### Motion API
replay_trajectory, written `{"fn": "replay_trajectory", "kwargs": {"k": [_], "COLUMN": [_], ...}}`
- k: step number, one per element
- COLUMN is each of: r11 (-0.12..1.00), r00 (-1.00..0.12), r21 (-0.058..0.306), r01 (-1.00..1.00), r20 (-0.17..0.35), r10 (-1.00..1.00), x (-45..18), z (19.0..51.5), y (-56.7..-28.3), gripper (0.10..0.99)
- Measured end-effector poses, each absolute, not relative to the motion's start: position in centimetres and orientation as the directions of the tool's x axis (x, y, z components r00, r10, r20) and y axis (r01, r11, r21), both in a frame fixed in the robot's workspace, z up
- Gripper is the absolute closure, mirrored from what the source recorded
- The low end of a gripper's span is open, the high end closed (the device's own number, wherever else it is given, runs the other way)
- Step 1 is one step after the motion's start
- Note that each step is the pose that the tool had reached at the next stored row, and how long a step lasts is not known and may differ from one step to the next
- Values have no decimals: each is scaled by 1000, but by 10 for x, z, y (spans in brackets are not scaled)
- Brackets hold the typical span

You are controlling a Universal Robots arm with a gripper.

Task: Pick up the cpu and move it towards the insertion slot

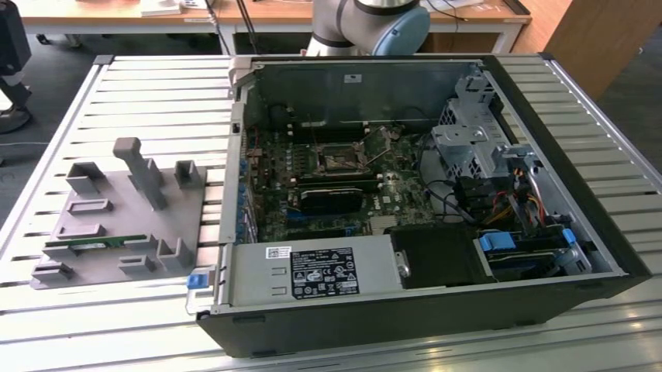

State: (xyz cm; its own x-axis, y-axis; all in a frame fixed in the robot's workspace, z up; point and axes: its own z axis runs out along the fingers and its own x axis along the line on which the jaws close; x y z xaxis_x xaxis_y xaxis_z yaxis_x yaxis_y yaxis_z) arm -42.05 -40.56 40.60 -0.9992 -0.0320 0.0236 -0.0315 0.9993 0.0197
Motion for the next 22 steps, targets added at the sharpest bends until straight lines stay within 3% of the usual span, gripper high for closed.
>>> {"fn": "replay_trajectory", "kwargs": {"k": [22], "r11": [999], "r00": [-999], "r21": [20], "r01": [-31], "r20": [41], "r10": [-32], "x": [-407], "z": [413], "y": [-406], "gripper": [545]}}
